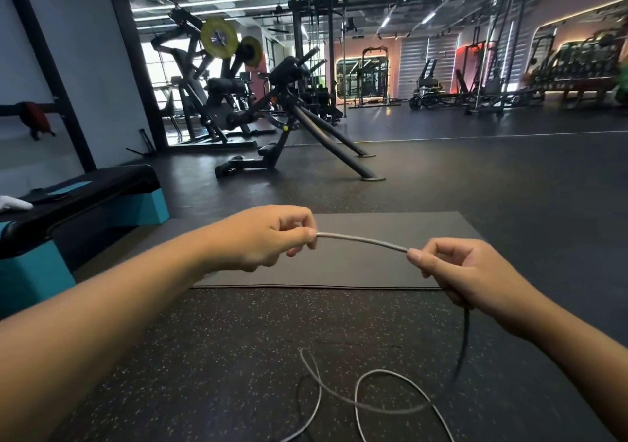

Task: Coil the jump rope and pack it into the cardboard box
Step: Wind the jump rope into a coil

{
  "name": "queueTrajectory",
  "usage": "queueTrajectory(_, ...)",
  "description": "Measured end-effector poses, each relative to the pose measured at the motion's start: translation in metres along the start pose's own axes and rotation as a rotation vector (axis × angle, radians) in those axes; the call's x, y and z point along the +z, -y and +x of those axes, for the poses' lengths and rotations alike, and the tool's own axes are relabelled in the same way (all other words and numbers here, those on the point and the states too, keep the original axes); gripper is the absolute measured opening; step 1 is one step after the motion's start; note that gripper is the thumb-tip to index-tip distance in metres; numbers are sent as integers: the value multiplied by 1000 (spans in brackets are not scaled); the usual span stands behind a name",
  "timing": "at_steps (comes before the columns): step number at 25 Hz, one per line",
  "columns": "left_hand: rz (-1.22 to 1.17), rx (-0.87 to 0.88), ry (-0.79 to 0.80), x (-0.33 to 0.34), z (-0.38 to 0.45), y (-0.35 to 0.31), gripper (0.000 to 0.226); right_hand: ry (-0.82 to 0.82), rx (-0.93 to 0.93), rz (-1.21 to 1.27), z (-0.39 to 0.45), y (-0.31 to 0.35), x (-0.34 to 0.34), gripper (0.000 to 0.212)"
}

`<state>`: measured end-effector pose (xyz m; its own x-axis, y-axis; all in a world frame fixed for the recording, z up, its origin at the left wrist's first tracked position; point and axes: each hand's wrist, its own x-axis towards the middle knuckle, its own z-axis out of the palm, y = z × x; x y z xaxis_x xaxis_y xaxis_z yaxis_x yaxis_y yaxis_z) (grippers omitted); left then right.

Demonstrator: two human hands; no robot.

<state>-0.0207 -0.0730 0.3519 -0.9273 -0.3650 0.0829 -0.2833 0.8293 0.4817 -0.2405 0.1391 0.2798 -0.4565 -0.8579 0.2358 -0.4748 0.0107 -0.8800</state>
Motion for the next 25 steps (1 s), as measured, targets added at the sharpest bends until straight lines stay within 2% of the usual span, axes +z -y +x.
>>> queueTrajectory(3, 245, 33, 50, -22, -6, 10, 24, -104, 46, -65, -3, -8, -22, 52)
queueTrajectory(6, 167, -58, 75, -25, -13, 17, 29, -161, 73, -39, -3, -14, -36, 52)
queueTrajectory(8, -160, -108, -18, -19, -10, 17, 33, -132, 72, 63, 0, -13, -32, 49)
queueTrajectory(12, -1039, -54, -408, -4, 9, -4, 29, 8, 34, 319, 9, -3, 1, 50)
queueTrajectory(14, -1308, -9, -603, 9, 24, -25, 29, 60, -14, 360, 12, 9, 29, 44)
queueTrajectory(16, -1457, 12, -763, 17, 35, -42, 31, 87, -85, 338, 16, 22, 54, 40)
queueTrajectory(19, -1536, -3, -952, 13, 41, -48, 30, 123, -114, 337, 18, 37, 71, 46)
queueTrajectory(22, -1550, -52, -1037, 10, 36, -42, 30, 154, -101, 296, 16, 44, 71, 35)
queueTrajectory(24, -1391, -158, -1022, 13, 29, -33, 24, 149, -96, 243, 17, 45, 73, 33)
queueTrajectory(25, -1187, -226, -1043, 14, 23, -28, 20, 140, -97, 213, 19, 43, 71, 35)
